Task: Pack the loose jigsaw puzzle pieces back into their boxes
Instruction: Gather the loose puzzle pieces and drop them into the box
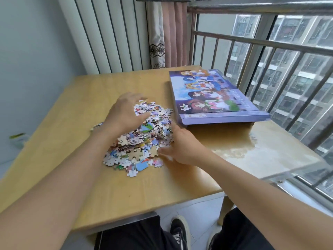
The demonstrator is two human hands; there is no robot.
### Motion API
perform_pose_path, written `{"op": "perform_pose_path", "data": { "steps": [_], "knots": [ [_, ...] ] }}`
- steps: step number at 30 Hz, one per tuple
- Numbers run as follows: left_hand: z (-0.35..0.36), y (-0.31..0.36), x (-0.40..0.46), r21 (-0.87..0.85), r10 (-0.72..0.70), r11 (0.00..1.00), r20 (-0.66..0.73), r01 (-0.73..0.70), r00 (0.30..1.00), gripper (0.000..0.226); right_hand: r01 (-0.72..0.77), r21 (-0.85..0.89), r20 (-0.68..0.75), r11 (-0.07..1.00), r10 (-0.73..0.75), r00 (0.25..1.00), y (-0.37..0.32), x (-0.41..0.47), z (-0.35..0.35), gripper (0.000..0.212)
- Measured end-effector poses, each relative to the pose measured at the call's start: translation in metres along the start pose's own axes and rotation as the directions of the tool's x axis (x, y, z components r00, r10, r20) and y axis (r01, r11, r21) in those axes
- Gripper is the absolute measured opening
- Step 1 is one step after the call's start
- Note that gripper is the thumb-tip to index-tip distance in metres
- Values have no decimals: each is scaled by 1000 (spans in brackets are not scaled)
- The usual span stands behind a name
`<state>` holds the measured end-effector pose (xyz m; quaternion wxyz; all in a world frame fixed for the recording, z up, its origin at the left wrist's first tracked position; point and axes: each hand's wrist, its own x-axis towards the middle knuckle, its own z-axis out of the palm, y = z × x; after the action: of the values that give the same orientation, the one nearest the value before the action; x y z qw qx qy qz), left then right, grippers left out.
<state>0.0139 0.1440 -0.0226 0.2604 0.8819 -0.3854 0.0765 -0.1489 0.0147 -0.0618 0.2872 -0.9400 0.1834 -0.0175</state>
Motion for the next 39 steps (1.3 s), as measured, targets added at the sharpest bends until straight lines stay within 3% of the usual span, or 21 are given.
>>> {"op": "perform_pose_path", "data": {
  "steps": [3, 5, 8, 13, 16, 19, 24, 30, 33, 35, 37, 39],
  "knots": [
    [-8, -36, -20, 163, -356, 925, 61, 342, 933, 83, -175, 190, 61, 966, 166, 984, -24, 16, -11, 39],
    [-2, -45, -34, 118, -430, 902, 147, 416, 891, 85, -241, 288, 37, 927, 241, 970, -41, 25, -20, 26],
    [9, -45, -49, 47, -329, 944, 87, 326, 940, 69, -284, 312, 56, 906, 281, 958, -66, 38, -26, 42],
    [17, -48, -54, -137, -213, 969, -41, 205, 976, 54, -318, 227, 154, 921, 288, 945, -88, 55, -32, 46],
    [20, -47, -56, -217, -150, 968, -86, 128, 985, 50, -326, 72, 226, 943, 303, 926, -95, 57, -33, 72],
    [25, -47, -58, -241, -137, 965, -124, 104, 983, 51, -342, 84, 284, 936, 307, 909, -93, 62, -31, 84],
    [27, -41, -56, -275, -112, 959, -158, 66, 981, 50, -377, 137, 283, 916, 329, 901, -77, 69, -25, 78],
    [25, -39, -58, -316, -126, 947, -189, 61, 974, 46, -378, 399, 162, 835, 341, 926, -62, 64, -28, 54],
    [24, -40, -58, -329, -135, 943, -220, 57, 966, 39, -313, 515, 115, 798, 298, 948, -58, 55, -33, 84],
    [22, -38, -56, -333, -128, 942, -250, 39, 960, 35, -261, 574, 74, 776, 268, 961, -56, 50, -34, 91],
    [20, -34, -55, -333, -109, 943, -282, 10, 953, 32, -209, 596, 10, 776, 253, 967, -52, 45, -34, 79],
    [18, -31, -55, -329, -91, 944, -305, -15, 948, 29, -139, 608, -75, 782, 230, 970, -49, 43, -33, 54]
  ]
}}
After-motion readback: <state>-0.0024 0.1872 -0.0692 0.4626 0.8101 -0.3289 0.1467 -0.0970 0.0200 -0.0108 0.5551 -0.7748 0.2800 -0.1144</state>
